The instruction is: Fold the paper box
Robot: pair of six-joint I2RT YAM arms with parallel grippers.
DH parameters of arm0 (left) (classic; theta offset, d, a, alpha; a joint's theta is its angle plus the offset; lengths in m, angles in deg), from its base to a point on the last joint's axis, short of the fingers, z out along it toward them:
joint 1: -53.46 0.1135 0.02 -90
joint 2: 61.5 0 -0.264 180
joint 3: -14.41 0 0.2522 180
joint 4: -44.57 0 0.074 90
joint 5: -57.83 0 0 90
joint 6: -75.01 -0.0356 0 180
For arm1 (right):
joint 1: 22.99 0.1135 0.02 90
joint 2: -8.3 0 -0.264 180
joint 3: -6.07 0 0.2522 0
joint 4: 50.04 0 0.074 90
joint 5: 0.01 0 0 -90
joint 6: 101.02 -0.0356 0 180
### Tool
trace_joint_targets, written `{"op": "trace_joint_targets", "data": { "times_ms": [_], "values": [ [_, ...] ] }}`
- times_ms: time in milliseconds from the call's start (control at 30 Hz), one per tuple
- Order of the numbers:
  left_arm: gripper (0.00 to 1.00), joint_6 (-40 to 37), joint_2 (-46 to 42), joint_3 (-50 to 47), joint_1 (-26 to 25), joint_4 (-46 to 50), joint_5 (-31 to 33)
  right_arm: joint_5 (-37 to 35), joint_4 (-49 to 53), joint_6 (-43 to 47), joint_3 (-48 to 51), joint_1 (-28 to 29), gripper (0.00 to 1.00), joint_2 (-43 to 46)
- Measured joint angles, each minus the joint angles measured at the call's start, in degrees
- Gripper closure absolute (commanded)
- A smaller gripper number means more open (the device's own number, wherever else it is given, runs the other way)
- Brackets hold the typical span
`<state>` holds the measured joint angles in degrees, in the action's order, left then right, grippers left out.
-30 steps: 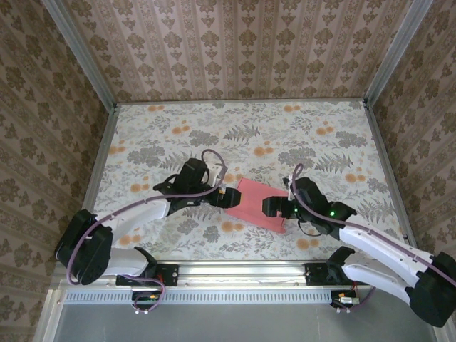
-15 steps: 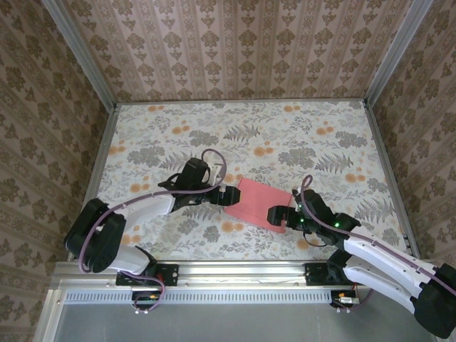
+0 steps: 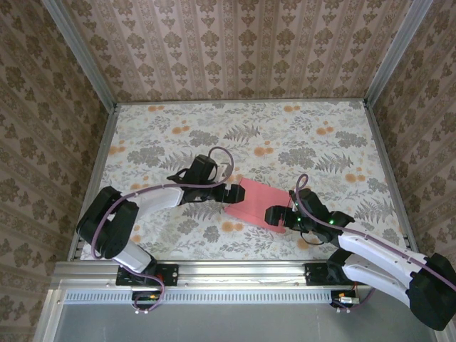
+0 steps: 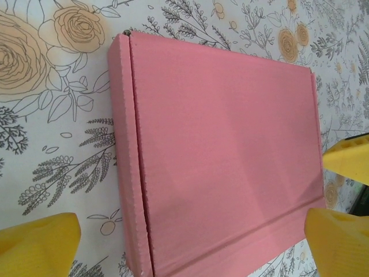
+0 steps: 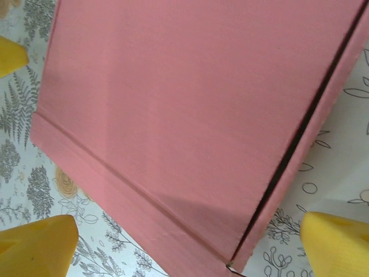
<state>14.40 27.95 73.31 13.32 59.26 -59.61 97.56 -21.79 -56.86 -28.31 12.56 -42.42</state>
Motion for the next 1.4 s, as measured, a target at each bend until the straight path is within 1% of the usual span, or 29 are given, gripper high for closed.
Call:
{"op": "trace_joint_targets", "data": {
  "times_ms": [267,500,767,1000,1133,1400],
  "values": [
    [0.0,0.2,4.5,1.9,-1.1,0.3,-2.1,0.3,-1.1,0.0,0.0,-0.6,0.0,-1.9],
    [0.0,0.5,5.1,3.3,-2.4,1.3,-3.8,0.3,-1.6,0.0,0.0,-0.9,0.0,-1.9],
    [0.0,0.4,5.1,4.8,-3.4,4.0,-3.4,0.3,-3.1,0.0,0.1,-1.2,0.0,-2.8],
    [0.0,0.5,4.1,4.8,-3.7,6.0,-3.2,0.5,-3.8,0.1,0.1,-1.7,0.01,-3.0],
    [0.0,0.7,2.1,4.8,-3.6,7.1,-3.7,0.7,-3.3,0.6,-0.1,-2.4,0.0,-2.1],
    [0.0,1.1,-2.7,6.7,-1.7,10.3,-4.3,1.6,-1.7,0.9,-4.2,-4.9,0.0,0.0]
  ]
}}
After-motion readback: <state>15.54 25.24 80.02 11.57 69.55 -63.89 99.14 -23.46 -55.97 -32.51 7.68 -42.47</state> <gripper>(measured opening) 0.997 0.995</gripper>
